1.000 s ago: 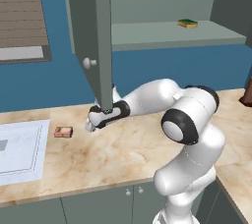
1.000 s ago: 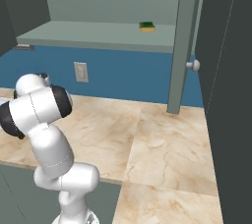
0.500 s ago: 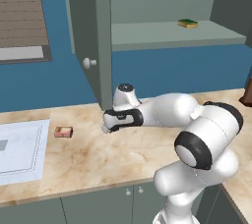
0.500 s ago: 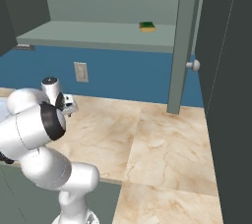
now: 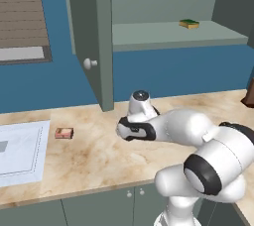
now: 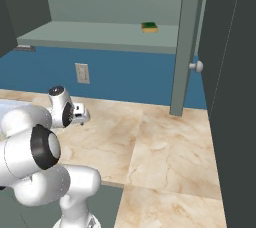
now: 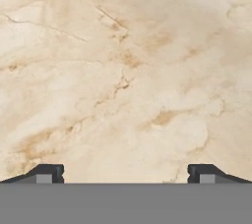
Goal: Locate and retrieve the bar soap and sponge from the cabinet. Place them next to the sink.
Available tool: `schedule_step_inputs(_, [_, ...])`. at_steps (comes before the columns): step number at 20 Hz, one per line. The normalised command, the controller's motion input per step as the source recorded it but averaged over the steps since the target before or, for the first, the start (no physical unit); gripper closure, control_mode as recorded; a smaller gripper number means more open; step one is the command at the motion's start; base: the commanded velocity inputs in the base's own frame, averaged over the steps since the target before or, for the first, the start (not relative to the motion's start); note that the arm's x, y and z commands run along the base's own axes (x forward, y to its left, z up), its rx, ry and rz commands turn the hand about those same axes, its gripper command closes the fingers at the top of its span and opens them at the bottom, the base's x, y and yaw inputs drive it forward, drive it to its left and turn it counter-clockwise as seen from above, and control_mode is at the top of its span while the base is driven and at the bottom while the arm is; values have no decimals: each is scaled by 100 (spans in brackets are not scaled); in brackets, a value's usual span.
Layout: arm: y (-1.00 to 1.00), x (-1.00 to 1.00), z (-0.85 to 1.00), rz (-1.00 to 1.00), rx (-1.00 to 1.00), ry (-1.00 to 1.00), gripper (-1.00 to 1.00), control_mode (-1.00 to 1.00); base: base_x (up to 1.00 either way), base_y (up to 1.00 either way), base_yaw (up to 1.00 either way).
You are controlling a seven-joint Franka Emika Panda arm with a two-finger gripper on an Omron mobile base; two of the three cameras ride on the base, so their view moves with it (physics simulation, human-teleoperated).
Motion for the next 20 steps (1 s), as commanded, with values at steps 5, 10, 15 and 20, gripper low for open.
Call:
schedule_step_inputs(5, [-32,-2,0,-35,-4,0,-100,-100,0,0,0])
schedule_step_inputs(10, [-27,-4,33,-29,0,0,-100,-100,0,0,0])
schedule_step_inputs(15, [-24,-21,51,-10,3,0,-100,-100,0,0,0])
schedule_step_inputs(20, [-32,-39,35,-7,5,-1,-100,-100,0,0,0])
